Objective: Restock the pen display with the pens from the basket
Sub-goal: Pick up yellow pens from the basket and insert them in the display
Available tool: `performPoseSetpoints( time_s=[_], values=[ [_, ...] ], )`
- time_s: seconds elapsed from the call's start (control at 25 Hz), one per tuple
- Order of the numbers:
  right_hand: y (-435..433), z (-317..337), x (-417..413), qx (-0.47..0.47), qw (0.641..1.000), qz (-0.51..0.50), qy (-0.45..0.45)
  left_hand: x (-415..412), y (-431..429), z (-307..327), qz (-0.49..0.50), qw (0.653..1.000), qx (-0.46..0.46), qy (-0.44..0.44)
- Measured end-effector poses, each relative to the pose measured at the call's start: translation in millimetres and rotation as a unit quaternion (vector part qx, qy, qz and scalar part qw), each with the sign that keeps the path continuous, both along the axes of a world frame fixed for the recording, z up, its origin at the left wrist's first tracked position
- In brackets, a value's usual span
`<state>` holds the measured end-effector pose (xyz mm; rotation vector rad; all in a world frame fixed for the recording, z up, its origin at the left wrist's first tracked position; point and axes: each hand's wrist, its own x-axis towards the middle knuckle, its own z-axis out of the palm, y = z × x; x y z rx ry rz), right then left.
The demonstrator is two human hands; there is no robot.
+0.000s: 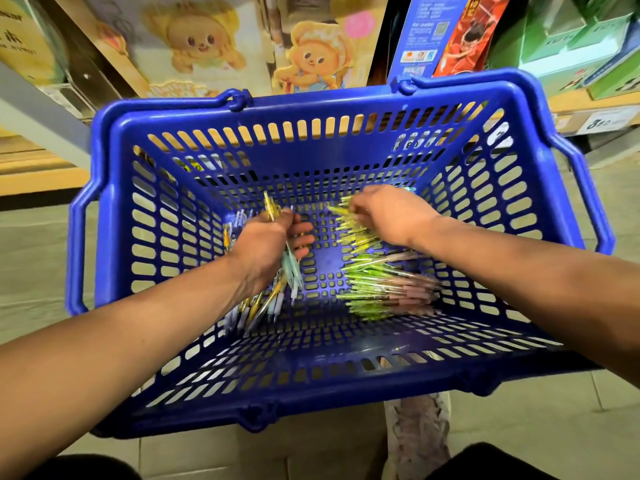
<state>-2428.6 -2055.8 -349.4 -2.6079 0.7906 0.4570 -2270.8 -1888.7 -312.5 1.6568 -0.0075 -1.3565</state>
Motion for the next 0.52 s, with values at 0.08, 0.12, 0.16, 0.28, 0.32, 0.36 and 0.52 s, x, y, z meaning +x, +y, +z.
performPoseSetpoints(
  time_s=[0.08,0.12,0.16,0.28,0.32,0.36,0.52],
  values=[
    [24,17,18,0.116,0.982,-0.098,-0.113,-2,-2,2,0.007,1.0,-0.015,0.013],
    [38,24,28,0.176,0.962,-0.142,-0.15,-3,-2,5,0.01,0.999,-0.035,0.035],
    [50,29,37,0.221,0.945,-0.171,-0.168,-5,-2,8,0.015,0.996,-0.059,0.065],
    [65,35,48,0.32,0.921,-0.159,-0.154,-5,0,13,0.009,0.995,-0.065,0.074],
    [61,37,46,0.345,0.919,-0.129,-0.138,-4,1,12,0.001,0.998,-0.048,0.049],
    [55,36,43,0.348,0.923,-0.108,-0.126,-3,1,11,-0.004,0.999,-0.031,0.024],
    [14,13,10,0.143,0.989,-0.017,0.035,1,0,9,0.003,1.0,-0.006,-0.005]
  ],
)
